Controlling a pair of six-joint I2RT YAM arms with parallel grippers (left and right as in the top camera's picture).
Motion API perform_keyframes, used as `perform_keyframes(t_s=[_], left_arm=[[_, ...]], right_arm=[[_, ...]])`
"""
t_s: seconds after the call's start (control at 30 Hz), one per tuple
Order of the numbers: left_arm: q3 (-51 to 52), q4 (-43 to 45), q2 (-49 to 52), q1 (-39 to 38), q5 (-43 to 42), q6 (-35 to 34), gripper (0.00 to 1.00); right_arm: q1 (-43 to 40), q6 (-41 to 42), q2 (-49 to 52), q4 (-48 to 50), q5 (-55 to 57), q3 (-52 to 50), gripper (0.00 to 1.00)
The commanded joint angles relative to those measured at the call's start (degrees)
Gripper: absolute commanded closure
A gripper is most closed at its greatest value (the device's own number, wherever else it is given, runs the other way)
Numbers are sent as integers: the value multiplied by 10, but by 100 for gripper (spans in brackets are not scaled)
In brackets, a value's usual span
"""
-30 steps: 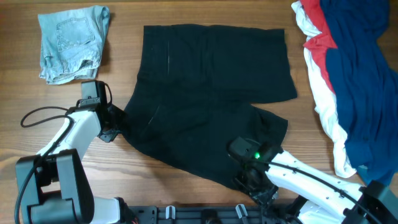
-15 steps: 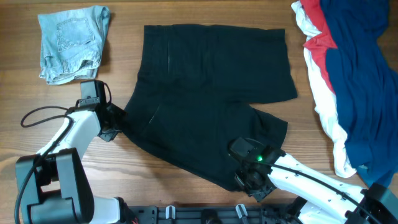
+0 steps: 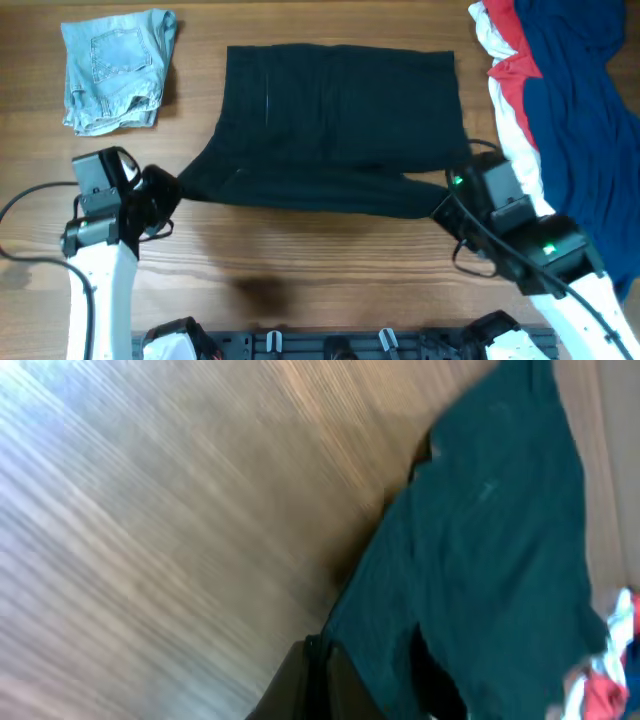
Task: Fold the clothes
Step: 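Fold the leg hems up toward the waistband with both grippers, then release the hems and adjust the folded edges with both grippers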
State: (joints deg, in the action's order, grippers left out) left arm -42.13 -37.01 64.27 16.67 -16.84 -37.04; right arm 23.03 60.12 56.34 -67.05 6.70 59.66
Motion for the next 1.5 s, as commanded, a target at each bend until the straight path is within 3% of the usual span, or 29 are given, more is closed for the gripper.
perform_keyframes(t_s=[0.0, 0.27, 0.5, 0.73, 1.07, 1.23, 1.4, 1.43, 1.47], left_arm=[[-49, -50, -66, 24, 42, 61, 96], [-192, -231, -215, 24, 45, 99, 96], [-189, -245, -169, 24, 110, 98, 96], [-189, -128, 42, 24, 116, 96, 96], [-189, 123, 259, -20, 116, 98, 96], [-189, 185, 307, -30, 127, 96, 96], [-189, 193, 312, -30, 169, 96, 96], [-189, 193, 313, -30, 169, 96, 59], [-189, 193, 313, -30, 169, 96, 9]], right_arm=[[-74, -141, -6, -17, 22, 54, 96], [-76, -195, -8, -93, -70, 104, 96], [-76, -257, 84, 40, -46, 104, 96], [-76, -289, 290, 188, -40, 104, 96], [-76, -308, 426, 364, -14, 104, 96], [-76, -332, 475, 467, -18, 104, 96], [-76, -331, 512, 522, -27, 104, 96], [-76, -331, 515, 525, -26, 104, 95], [-76, -332, 516, 527, -26, 104, 29]])
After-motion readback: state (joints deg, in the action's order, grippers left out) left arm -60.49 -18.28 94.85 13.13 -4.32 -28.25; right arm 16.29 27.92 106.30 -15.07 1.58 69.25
